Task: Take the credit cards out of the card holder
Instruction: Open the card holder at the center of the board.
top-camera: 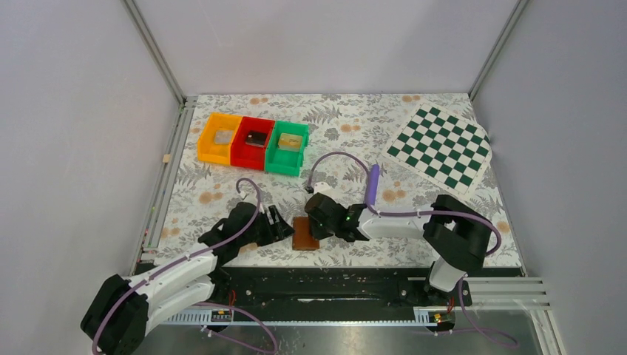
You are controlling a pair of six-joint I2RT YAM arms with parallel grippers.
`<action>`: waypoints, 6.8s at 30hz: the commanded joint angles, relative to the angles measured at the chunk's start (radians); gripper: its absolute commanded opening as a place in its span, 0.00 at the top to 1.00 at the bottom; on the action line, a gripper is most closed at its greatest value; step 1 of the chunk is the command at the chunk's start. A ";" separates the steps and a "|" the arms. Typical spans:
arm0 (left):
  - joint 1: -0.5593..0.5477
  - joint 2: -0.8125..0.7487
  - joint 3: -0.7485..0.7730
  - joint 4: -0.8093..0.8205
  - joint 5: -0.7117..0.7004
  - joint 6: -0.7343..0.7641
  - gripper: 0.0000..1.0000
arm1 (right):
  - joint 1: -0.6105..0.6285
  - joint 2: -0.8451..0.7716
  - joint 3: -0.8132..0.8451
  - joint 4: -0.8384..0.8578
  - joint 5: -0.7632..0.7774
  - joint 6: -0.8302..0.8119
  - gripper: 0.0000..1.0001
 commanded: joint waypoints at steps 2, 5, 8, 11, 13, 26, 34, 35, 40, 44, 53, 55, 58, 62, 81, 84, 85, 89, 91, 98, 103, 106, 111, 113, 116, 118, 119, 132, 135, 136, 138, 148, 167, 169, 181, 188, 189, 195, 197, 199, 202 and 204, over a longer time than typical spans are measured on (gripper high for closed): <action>-0.002 0.052 -0.011 0.112 0.031 0.019 0.35 | -0.023 -0.034 -0.077 0.168 -0.119 -0.006 1.00; -0.002 0.067 -0.015 0.128 0.035 0.021 0.36 | -0.042 -0.046 -0.122 0.250 -0.160 0.013 1.00; -0.002 0.080 -0.018 0.132 0.031 0.028 0.37 | -0.059 -0.059 -0.168 0.315 -0.184 0.037 1.00; -0.001 0.089 -0.021 0.133 0.027 0.029 0.38 | -0.068 -0.070 -0.187 0.336 -0.184 0.037 1.00; -0.002 0.092 -0.023 0.136 0.023 0.030 0.39 | -0.073 -0.074 -0.195 0.345 -0.183 0.037 1.00; -0.016 0.042 -0.096 0.234 0.107 -0.083 0.51 | -0.001 -0.040 0.036 -0.135 0.042 0.076 0.45; -0.016 -0.021 -0.115 0.188 0.072 -0.113 0.53 | 0.022 0.048 0.162 -0.244 0.094 0.110 0.35; -0.016 -0.029 -0.115 0.163 0.046 -0.116 0.53 | 0.025 0.059 0.178 -0.258 0.099 0.119 0.35; -0.015 -0.082 -0.115 0.082 -0.032 -0.126 0.53 | 0.046 0.115 0.234 -0.309 0.118 0.153 0.30; -0.016 -0.116 -0.127 0.059 -0.049 -0.136 0.53 | 0.048 0.156 0.248 -0.292 0.108 0.155 0.31; -0.015 -0.115 -0.114 0.047 -0.041 -0.120 0.52 | 0.047 0.162 0.207 -0.259 0.142 0.099 0.81; -0.015 -0.103 -0.104 0.049 -0.032 -0.109 0.50 | 0.044 0.150 0.177 -0.221 0.138 0.063 0.87; -0.016 -0.096 -0.091 0.045 -0.029 -0.093 0.47 | 0.032 0.126 0.132 -0.140 0.101 0.017 0.92; -0.016 -0.087 -0.062 0.011 -0.048 -0.071 0.45 | 0.004 0.108 0.098 -0.077 0.042 -0.019 0.94; -0.016 0.072 0.013 0.032 -0.041 -0.020 0.55 | -0.157 -0.146 -0.170 0.342 -0.382 0.044 0.92; -0.015 0.079 0.038 0.016 -0.038 0.002 0.55 | -0.172 -0.148 -0.194 0.394 -0.425 0.072 0.91; -0.016 0.083 0.049 0.011 -0.038 0.006 0.55 | -0.177 -0.150 -0.203 0.412 -0.436 0.084 0.91; -0.016 0.095 0.067 -0.003 -0.037 0.013 0.55 | -0.203 -0.163 -0.247 0.534 -0.489 0.142 0.90; -0.015 0.097 0.070 -0.003 -0.032 0.013 0.55 | -0.217 -0.166 -0.271 0.589 -0.508 0.175 0.90; -0.016 0.093 0.106 -0.039 -0.006 0.029 0.46 | -0.231 -0.185 -0.312 0.633 -0.526 0.214 0.94; -0.016 0.065 0.149 -0.094 -0.033 0.061 0.31 | -0.232 -0.208 -0.304 0.591 -0.530 0.211 0.96; -0.016 0.050 0.176 -0.099 0.009 0.097 0.24 | -0.232 -0.234 -0.294 0.539 -0.513 0.201 0.96; -0.016 0.016 0.180 -0.089 0.065 0.132 0.19 | -0.232 -0.270 -0.272 0.442 -0.476 0.172 0.96; -0.016 0.010 0.177 -0.089 0.069 0.145 0.18 | -0.232 -0.264 -0.260 0.426 -0.477 0.167 0.96; -0.016 0.006 0.171 -0.082 0.068 0.146 0.18 | -0.232 -0.240 -0.253 0.433 -0.496 0.159 0.97; -0.015 0.008 0.169 -0.086 0.059 0.138 0.20 | -0.233 -0.227 -0.251 0.438 -0.500 0.152 0.96; -0.016 0.011 0.169 -0.093 0.046 0.134 0.22 | -0.233 -0.224 -0.251 0.438 -0.503 0.146 0.96; -0.016 0.064 0.194 -0.190 -0.089 0.128 0.72 | -0.269 -0.218 -0.256 0.266 -0.439 -0.021 0.84; -0.015 0.061 0.206 -0.249 -0.169 0.129 0.73 | -0.274 -0.216 -0.255 0.255 -0.434 -0.036 0.84; -0.015 0.062 0.213 -0.269 -0.200 0.129 0.69 | -0.277 -0.213 -0.253 0.255 -0.440 -0.040 0.86; -0.016 0.068 0.230 -0.318 -0.255 0.127 0.59 | -0.281 -0.208 -0.250 0.256 -0.444 -0.044 0.91; -0.017 -0.051 0.321 -0.342 -0.103 0.114 0.49 | -0.285 -0.212 -0.241 0.285 -0.474 -0.033 0.99; -0.181 0.117 0.374 0.051 0.269 0.090 0.52 | -0.285 -0.270 -0.222 0.274 -0.507 0.035 1.00; -0.182 0.116 0.373 0.037 0.233 0.082 0.53 | -0.285 -0.302 -0.222 0.286 -0.520 0.057 1.00; -0.182 0.151 0.343 -0.151 -0.093 0.092 0.53 | -0.285 -0.276 -0.253 0.322 -0.518 0.026 1.00; -0.182 0.184 0.335 -0.160 -0.126 0.108 0.53 | -0.298 -0.256 -0.278 0.247 -0.464 -0.094 1.00; -0.182 0.186 0.333 -0.165 -0.130 0.108 0.53 | -0.301 -0.253 -0.280 0.231 -0.449 -0.100 1.00; -0.181 0.204 0.331 -0.193 -0.185 0.100 0.53 | -0.316 -0.229 -0.280 0.194 -0.425 -0.125 0.97; -0.180 0.213 0.334 -0.205 -0.193 0.100 0.52 | -0.321 -0.219 -0.271 0.179 -0.417 -0.131 0.97; -0.179 0.217 0.337 -0.223 -0.205 0.100 0.51 | -0.324 -0.212 -0.267 0.169 -0.412 -0.130 0.97; -0.177 0.205 0.331 -0.232 -0.216 0.101 0.50 | -0.325 -0.214 -0.267 0.169 -0.412 -0.131 0.96; -0.176 0.197 0.320 -0.215 -0.207 0.105 0.53 | -0.326 -0.219 -0.268 0.170 -0.412 -0.132 0.96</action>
